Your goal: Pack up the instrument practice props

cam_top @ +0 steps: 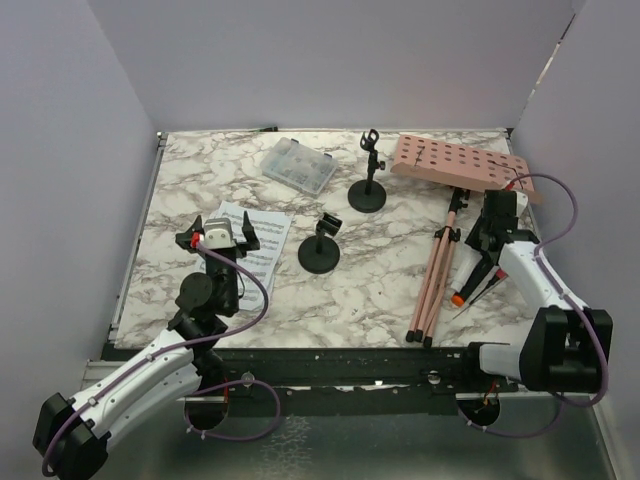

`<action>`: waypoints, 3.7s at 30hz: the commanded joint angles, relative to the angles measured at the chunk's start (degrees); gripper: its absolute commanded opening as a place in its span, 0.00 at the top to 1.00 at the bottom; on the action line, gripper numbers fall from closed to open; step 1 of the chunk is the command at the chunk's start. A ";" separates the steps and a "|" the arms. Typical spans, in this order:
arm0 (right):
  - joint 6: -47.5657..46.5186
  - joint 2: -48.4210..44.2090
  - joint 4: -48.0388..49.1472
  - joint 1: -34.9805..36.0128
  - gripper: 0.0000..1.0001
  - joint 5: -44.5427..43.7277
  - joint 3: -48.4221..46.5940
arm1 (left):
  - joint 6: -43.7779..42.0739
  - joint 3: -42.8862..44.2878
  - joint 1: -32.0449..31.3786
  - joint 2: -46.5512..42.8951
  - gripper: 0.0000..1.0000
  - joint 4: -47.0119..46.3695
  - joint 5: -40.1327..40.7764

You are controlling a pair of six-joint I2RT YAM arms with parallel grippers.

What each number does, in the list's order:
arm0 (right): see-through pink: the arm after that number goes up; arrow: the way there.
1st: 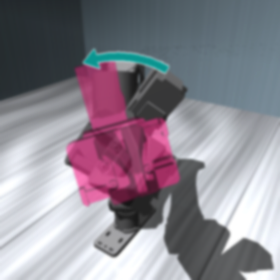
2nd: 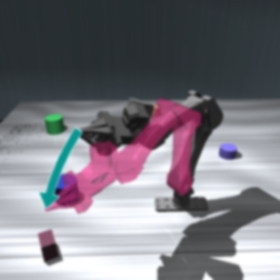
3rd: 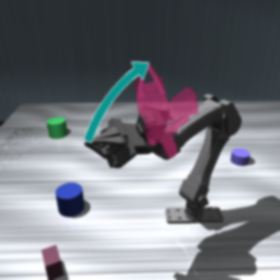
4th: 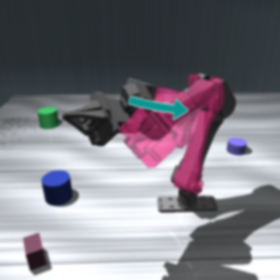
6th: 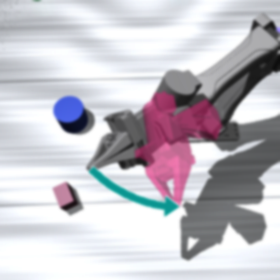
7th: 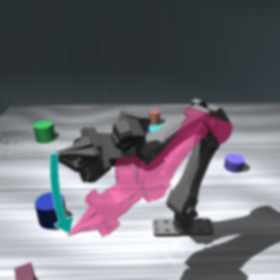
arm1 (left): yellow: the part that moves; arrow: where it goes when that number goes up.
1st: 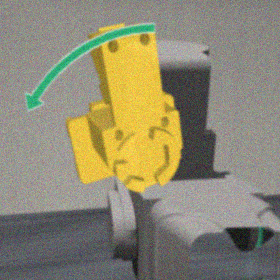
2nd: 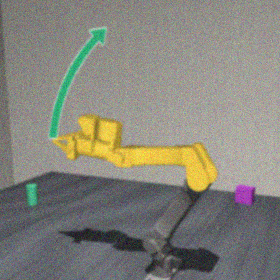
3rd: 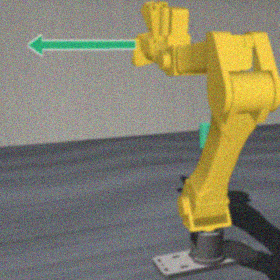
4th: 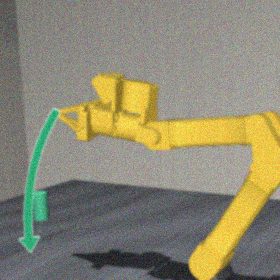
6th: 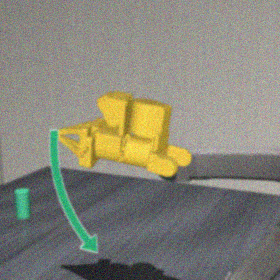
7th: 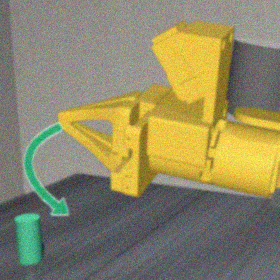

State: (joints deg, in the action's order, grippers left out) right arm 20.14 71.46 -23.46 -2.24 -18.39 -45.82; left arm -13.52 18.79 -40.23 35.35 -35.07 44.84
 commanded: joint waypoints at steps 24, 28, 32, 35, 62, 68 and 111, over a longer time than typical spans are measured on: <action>-3.95 -4.93 1.69 -1.71 0.17 12.67 0.93 | -1.46 -1.89 0.15 2.06 0.01 -4.21 -2.16; -6.55 -9.57 2.23 -1.64 0.16 19.87 0.52 | -1.31 -1.91 0.15 2.39 0.01 -4.30 -2.38; -8.60 -12.61 4.54 -0.24 0.15 27.81 0.63 | -0.95 -1.91 0.15 2.87 0.01 -4.38 -2.75; -9.72 -14.66 7.16 2.18 0.14 30.56 1.13 | -0.83 -1.91 0.15 3.26 0.01 -4.39 -2.92; -16.34 6.46 41.44 38.37 0.09 43.95 -4.37 | -2.28 -2.00 0.15 11.97 0.01 -5.18 -3.28; -18.12 10.30 40.04 39.01 0.13 46.00 -8.41 | -2.66 -2.00 0.16 12.34 0.01 -5.27 -3.53; -23.86 29.88 45.00 32.21 0.74 27.95 -24.65 | -4.46 -2.17 0.15 9.33 0.01 -5.54 -3.77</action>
State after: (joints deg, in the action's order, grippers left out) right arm -3.88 99.35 19.07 30.28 13.45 -69.12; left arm -17.30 16.95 -40.23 45.52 -39.42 41.56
